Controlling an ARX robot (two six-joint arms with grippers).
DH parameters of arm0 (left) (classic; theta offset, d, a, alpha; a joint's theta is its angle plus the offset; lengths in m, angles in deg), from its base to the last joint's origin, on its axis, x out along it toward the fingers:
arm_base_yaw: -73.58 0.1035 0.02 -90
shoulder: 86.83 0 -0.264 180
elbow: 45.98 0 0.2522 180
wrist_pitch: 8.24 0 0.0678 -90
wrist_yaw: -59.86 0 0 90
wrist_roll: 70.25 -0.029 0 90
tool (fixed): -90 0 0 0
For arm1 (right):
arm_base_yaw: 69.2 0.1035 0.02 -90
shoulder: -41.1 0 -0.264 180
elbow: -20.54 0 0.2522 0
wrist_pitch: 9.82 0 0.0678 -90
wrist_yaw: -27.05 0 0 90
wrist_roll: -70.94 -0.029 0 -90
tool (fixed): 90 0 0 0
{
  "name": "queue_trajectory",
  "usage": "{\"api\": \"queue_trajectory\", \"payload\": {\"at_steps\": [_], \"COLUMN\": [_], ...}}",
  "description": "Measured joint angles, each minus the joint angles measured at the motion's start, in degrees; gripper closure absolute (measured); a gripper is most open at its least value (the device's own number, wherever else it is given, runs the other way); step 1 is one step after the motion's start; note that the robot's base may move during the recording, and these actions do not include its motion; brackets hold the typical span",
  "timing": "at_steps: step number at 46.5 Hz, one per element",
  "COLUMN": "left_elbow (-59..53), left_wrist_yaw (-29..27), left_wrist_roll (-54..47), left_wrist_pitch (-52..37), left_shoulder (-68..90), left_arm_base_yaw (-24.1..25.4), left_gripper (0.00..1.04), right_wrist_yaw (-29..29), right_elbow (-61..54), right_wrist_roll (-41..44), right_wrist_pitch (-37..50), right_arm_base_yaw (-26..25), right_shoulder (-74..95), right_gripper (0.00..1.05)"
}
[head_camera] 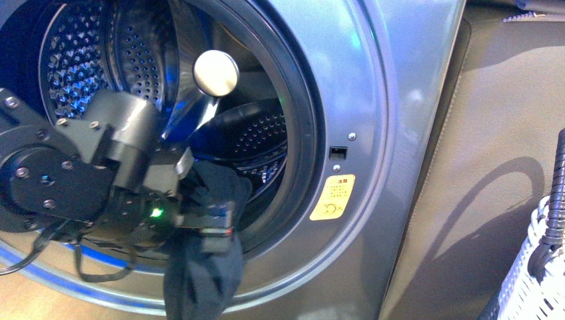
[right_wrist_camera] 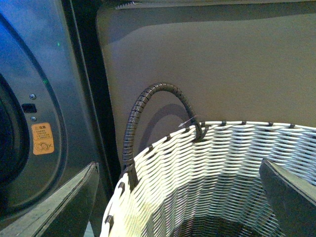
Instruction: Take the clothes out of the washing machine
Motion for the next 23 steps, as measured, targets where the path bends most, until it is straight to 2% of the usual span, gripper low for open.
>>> {"api": "queue_trajectory", "payload": {"at_steps": [13, 18, 23], "left_elbow": [-0.9, -1.9, -3.6], "left_wrist_yaw": [-0.9, -0.7, -0.1], "left_wrist_roll": [-1.0, -1.1, -2.1], "left_wrist_pitch": [-2.6, -3.9, -5.5], "left_shoulder": [-0.2, -1.0, -3.2], "left_arm_base_yaw": [0.4, 0.1, -0.4], "left_gripper": [0.69, 0.79, 0.83], "right_wrist_yaw": [0.0, 0.0, 0.0], "right_elbow": [0.0, 0.0, 0.0], "right_wrist_roll": [0.0, 0.0, 0.0], "right_wrist_pitch": [0.0, 0.0, 0.0], "right_arm_base_yaw": [0.0, 0.0, 0.0], "right_shoulder": [0.0, 0.0, 0.0], "right_gripper": [0.08, 0.08, 0.08]}}
